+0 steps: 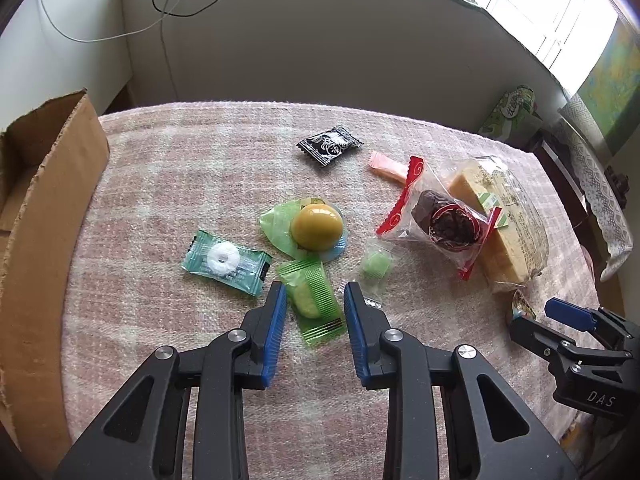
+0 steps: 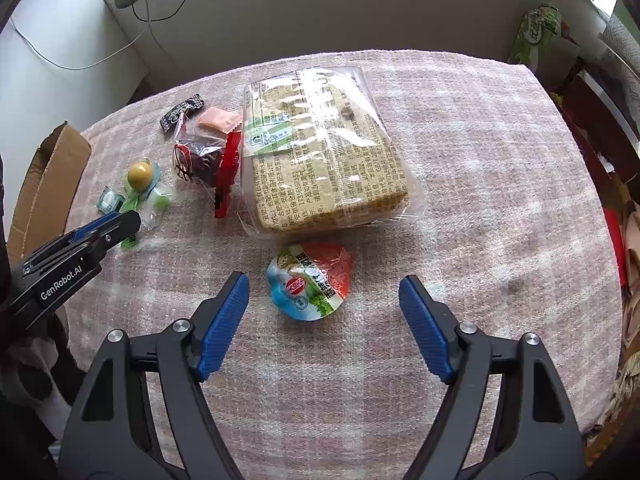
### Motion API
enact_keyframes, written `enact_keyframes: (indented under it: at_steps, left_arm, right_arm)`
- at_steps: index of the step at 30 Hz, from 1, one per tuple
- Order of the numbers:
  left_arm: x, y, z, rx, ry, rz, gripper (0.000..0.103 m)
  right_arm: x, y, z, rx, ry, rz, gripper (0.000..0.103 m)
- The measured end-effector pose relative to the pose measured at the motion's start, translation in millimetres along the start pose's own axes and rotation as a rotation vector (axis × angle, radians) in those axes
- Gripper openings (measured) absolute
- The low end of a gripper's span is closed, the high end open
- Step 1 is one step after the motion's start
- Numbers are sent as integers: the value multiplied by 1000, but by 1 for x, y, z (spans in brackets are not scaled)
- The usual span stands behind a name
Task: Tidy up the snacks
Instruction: 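Move both tools back over the table toward the round cup snack, then grasp the round cup snack with the right tool while the left tool grasps the green candy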
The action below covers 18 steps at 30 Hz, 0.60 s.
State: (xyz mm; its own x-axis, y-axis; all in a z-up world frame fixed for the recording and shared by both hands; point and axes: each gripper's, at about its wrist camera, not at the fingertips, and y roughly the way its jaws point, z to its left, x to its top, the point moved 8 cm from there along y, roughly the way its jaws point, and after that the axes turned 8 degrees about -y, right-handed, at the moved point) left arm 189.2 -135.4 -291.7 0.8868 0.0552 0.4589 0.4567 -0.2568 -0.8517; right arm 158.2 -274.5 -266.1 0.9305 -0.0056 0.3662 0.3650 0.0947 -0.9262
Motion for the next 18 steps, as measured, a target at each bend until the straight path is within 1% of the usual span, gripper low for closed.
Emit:
enact_keyframes:
  at_steps: [1, 3, 5, 7, 8, 9, 10, 15, 18]
  left_arm:
    - [0, 1, 0, 2, 0, -2, 23]
    - [1, 2, 0, -2, -3, -3, 21]
    - [0, -1, 5, -4, 2, -5, 20]
    - [0, -3, 8, -5, 7, -9, 19]
    - [0, -3, 8, -6, 10, -11, 19]
    - [0, -5, 10, -6, 14, -13, 19]
    - [0, -4, 9, -7, 15, -15, 19]
    - [-1, -6, 11, -22, 11, -18, 18]
    - [-3, -13, 19, -34, -5, -19, 18]
  right_arm:
    - [0, 2, 0, -3, -2, 6, 73]
    - [1, 7, -1, -11, -5, 17, 72]
    - [0, 9, 0, -16, -8, 23, 69]
    - [1, 9, 1, -30, -24, 21, 61]
    - [2, 9, 2, -38, -33, 19, 58]
    - [3, 10, 3, -49, -40, 19, 50]
    - [4, 10, 3, -56, -45, 20, 46]
    - [4, 9, 1, -51, -39, 13, 42]
    - [2, 7, -1, -44, -35, 10, 40]
